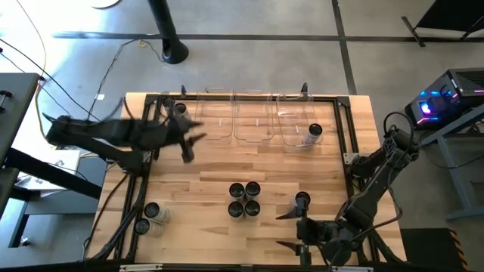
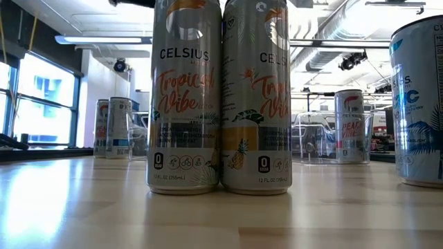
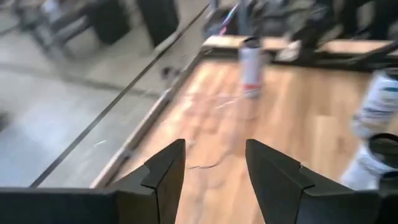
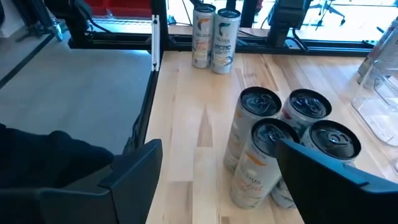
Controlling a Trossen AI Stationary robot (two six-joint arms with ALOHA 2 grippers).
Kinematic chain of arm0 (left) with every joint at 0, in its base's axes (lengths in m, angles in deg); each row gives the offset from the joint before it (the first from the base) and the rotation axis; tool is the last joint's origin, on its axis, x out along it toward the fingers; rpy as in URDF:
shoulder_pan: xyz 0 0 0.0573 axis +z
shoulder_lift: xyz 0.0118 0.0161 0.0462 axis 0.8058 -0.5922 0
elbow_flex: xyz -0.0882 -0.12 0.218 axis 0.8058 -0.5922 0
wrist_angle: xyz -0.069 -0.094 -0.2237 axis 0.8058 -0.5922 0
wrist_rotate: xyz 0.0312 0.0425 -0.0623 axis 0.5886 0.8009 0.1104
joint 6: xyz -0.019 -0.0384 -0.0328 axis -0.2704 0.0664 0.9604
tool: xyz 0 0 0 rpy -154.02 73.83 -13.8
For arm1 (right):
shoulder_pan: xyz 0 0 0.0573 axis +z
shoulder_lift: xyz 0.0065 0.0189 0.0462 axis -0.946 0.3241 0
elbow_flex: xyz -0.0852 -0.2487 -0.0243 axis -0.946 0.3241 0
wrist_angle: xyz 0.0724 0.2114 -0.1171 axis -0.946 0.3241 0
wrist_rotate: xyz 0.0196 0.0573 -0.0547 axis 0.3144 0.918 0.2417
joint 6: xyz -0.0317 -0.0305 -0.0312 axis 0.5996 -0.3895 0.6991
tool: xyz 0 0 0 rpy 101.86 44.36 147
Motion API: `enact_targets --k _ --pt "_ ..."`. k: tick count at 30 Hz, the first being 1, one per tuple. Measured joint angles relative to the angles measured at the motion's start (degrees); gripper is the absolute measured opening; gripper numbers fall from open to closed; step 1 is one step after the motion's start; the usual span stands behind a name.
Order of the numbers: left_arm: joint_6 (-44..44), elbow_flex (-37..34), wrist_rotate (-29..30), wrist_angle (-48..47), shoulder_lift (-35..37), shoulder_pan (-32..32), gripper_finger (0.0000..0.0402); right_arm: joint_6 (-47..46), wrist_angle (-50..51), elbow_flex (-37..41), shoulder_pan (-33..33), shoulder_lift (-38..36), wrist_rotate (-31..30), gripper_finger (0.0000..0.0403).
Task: Sort soda cans
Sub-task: Put the top white-pink soda can into the right transparent bin
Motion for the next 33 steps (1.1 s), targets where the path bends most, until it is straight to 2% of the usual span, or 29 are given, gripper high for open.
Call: enact_targets --k 4,8,14,18,23,29,33 --pt "0.37 11.65 -1.11 -13.28 -3.68 7.10 0.0186 -0.02 0.38 0.12 0.25 0.00 0.21 0.0310" --pt "1.97 16.61 -4.42 -21.30 -5.55 15.98 0.0225 -0.39 2.00 0.17 1.90 0.00 0.82 0.0310" --pt "1.33 16.71 -12.68 -30.34 -7.78 29.72 0.0289 -0.18 4.70 -0.77 6.11 -0.10 -1.53 0.0310" --pt "-1.41 16.71 -14.29 -37.71 -10.68 37.61 0.0314 0.02 6.45 -1.36 7.71 -0.17 -4.84 0.0310" --pt "-4.70 16.69 -14.43 -44.38 -15.46 45.41 0.0320 -0.79 7.84 -1.36 8.14 -0.17 -6.74 0.0310" --pt "-9.98 16.50 -14.21 -47.74 -19.42 53.19 0.0320 -3.36 8.78 -1.36 8.14 -0.17 -6.74 0.0310" --pt "-19.30 12.46 -14.10 -47.77 -19.15 56.62 0.0320 -5.56 9.37 -1.36 8.14 -0.17 -6.74 0.0310"
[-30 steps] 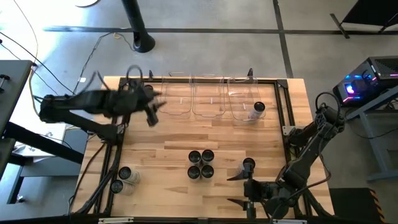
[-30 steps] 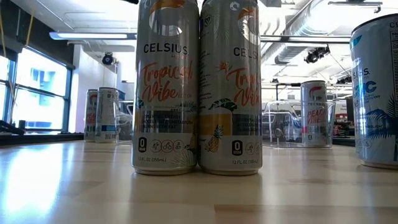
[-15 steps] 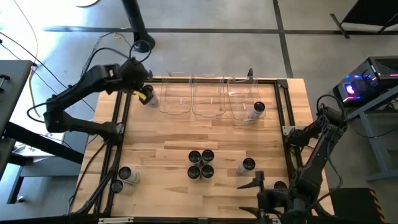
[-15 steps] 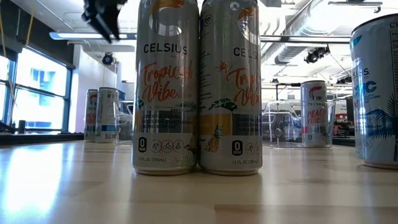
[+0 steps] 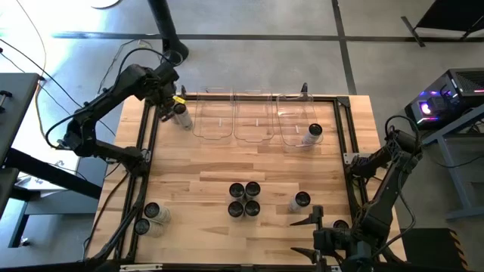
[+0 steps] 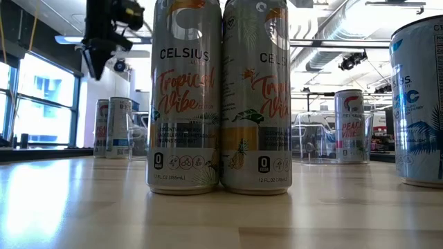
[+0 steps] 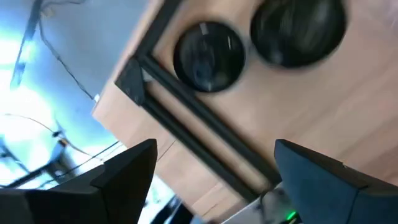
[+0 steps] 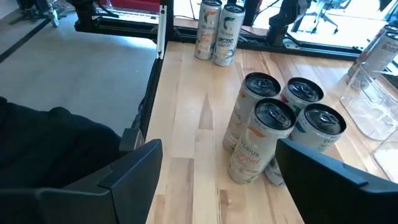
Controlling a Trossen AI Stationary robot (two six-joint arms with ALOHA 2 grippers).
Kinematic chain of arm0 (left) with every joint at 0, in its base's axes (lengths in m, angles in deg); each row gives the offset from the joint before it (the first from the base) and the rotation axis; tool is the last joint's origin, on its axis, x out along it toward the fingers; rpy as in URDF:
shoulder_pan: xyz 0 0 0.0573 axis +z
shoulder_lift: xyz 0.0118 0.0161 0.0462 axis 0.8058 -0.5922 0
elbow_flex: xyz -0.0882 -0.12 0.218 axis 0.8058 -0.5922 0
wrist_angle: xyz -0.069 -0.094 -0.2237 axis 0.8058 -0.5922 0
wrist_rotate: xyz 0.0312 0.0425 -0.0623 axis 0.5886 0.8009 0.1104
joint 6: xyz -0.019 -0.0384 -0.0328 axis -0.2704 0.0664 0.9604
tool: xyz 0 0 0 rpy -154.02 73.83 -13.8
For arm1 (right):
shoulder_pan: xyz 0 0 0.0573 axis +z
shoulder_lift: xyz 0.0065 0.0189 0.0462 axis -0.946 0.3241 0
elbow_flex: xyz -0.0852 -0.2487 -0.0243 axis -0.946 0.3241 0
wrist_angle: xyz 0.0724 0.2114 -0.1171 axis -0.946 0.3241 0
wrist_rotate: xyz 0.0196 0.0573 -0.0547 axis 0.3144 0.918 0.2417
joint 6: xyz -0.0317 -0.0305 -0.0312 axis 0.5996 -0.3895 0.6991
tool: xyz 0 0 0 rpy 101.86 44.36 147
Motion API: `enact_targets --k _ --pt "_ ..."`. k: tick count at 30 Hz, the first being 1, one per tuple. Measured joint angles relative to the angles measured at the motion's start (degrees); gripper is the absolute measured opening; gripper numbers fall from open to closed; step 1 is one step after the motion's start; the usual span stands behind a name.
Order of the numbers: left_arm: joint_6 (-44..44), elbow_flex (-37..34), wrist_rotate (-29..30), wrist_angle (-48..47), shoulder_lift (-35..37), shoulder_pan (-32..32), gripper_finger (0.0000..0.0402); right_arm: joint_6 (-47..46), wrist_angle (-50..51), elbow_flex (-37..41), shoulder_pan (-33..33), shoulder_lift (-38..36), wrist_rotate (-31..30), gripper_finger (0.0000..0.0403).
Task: Sort soda cans
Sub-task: Put the top white-pink soda can into the right transparent bin
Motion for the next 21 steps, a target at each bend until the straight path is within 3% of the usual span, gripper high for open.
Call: enact_targets --k 5,14,21 --pt "-11.37 -8.14 1.07 0.95 0.94 1.59 0.0319 -0.93 0.09 0.00 0.00 0.00 -0.39 0.0310" --pt "-19.94 -19.81 7.48 4.12 0.94 1.72 0.0319 -0.87 -0.09 0.00 -0.90 0.00 -1.70 0.0310" --pt "-16.69 -17.54 9.75 2.88 1.04 0.65 0.0319 0.44 -0.08 0.00 -2.47 0.00 -1.49 0.0310"
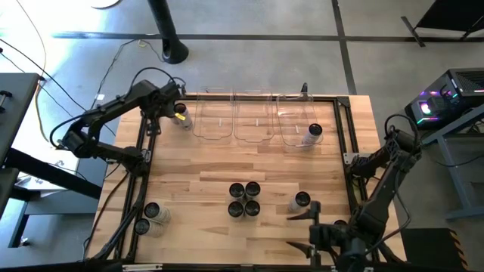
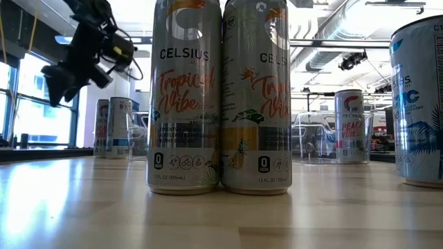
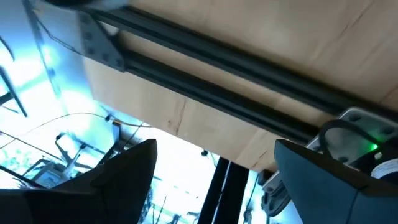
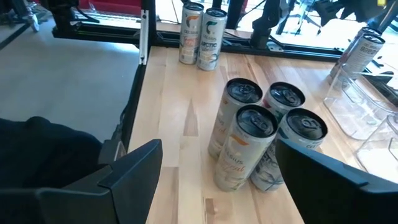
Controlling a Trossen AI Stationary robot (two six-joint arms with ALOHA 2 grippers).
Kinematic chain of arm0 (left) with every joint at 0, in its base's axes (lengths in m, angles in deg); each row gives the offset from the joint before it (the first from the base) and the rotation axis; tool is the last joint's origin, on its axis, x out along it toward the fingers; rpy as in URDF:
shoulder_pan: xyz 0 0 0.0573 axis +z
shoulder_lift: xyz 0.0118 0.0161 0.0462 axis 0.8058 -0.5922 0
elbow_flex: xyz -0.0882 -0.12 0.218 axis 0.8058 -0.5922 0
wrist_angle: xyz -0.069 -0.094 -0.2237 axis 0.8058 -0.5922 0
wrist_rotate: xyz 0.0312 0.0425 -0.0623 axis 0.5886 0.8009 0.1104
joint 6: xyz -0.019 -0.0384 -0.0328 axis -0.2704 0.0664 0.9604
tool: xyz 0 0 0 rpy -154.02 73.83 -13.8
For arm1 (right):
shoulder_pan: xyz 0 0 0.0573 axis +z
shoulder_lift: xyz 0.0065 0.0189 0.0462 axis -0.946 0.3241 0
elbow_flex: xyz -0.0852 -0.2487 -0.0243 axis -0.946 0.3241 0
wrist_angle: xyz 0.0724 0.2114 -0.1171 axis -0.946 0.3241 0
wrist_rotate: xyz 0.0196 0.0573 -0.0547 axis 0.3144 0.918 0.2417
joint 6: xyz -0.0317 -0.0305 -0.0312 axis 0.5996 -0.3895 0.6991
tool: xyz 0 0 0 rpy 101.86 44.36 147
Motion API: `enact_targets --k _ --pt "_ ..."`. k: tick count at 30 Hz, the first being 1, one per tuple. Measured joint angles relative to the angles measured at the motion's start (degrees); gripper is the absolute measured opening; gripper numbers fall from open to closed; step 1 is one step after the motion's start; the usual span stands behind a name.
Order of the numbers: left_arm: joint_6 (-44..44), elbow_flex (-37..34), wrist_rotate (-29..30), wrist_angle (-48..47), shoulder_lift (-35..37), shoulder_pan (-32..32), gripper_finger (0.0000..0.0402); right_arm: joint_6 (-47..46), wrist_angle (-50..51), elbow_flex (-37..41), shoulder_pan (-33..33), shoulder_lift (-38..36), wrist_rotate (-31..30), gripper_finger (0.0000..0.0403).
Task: Sort soda cans
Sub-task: Put the top white-pink soda can into the right transparent bin
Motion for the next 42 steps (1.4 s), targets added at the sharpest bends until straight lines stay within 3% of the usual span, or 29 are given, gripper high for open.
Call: enact_targets --k 9,20,26,30,42 --pt "1.74 8.76 -11.40 -0.02 1.30 0.79 0.0319 0.57 0.19 0.01 -0.65 0.00 1.32 0.0310" --pt "4.08 14.89 -18.35 2.39 1.32 0.85 0.0319 3.56 0.19 0.01 -0.72 0.00 1.33 0.0310" --pt "-1.73 16.46 -13.85 10.98 1.14 0.59 0.0319 3.57 -0.06 0.00 -0.98 0.00 1.32 0.0310" --pt "-7.57 16.45 -13.86 15.62 0.43 2.08 0.0319 3.25 -0.55 0.00 -0.98 -0.02 1.33 0.0310" --pt "-8.52 16.39 -20.15 10.55 -7.65 7.62 0.0319 2.10 -0.72 0.00 -0.98 -0.02 1.32 0.0310"
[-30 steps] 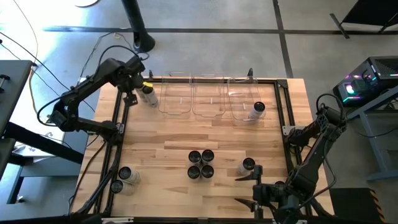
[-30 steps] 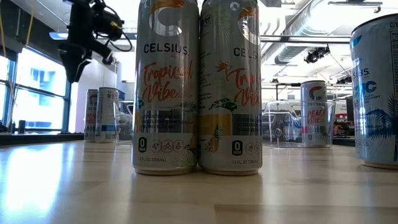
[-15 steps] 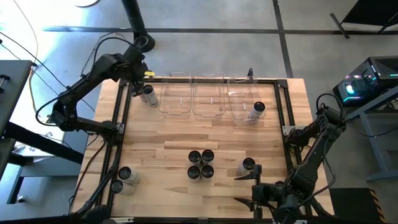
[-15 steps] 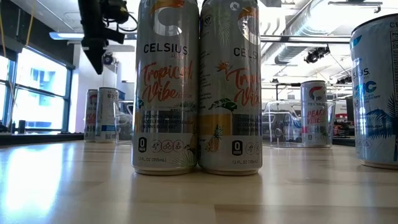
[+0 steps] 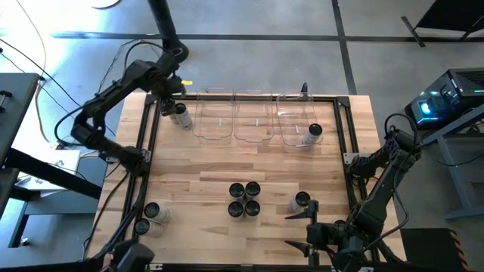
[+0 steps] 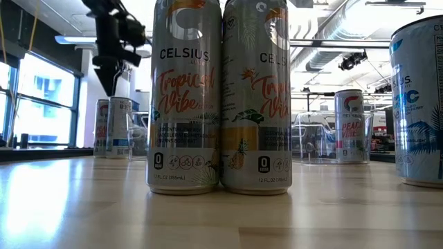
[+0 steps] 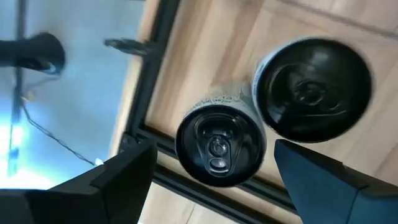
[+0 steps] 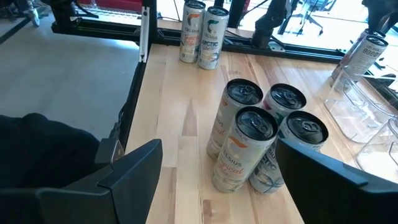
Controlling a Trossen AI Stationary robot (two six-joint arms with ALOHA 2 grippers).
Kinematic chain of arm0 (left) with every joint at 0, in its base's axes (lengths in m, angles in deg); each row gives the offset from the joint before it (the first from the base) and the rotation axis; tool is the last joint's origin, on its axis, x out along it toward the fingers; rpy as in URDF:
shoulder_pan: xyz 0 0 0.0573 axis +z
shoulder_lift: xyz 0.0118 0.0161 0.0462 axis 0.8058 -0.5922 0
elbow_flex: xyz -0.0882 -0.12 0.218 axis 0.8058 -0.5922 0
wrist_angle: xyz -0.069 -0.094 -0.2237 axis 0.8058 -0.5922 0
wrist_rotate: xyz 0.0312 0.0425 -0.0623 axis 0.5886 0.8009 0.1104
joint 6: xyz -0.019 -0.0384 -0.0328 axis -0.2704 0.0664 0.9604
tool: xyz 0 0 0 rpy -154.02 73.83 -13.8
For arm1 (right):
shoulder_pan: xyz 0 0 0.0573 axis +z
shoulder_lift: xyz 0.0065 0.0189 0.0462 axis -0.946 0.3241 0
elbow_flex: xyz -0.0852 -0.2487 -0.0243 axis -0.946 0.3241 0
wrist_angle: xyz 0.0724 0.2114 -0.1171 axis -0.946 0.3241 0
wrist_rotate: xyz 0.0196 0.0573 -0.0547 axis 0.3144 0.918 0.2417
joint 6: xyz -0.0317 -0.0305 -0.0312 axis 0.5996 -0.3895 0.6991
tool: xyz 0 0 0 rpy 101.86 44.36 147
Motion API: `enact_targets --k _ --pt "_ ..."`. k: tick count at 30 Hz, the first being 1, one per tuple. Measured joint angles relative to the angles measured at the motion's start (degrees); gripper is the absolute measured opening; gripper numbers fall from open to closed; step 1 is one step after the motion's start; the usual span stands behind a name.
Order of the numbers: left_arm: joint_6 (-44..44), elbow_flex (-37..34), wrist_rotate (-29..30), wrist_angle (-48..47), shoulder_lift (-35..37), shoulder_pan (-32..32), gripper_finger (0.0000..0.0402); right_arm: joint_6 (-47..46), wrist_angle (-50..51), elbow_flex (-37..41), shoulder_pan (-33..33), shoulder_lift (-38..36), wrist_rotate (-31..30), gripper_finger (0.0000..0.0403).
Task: Sort soda cans
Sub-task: Put the top white-pink soda can into the right transparent bin
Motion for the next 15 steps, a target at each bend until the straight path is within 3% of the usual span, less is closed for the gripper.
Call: enact_targets --k 15 --pt "2.74 -0.04 0.08 -1.59 -6.33 2.06 0.0319 -0.11 -0.43 0.00 -0.77 0.00 -0.20 0.0310"
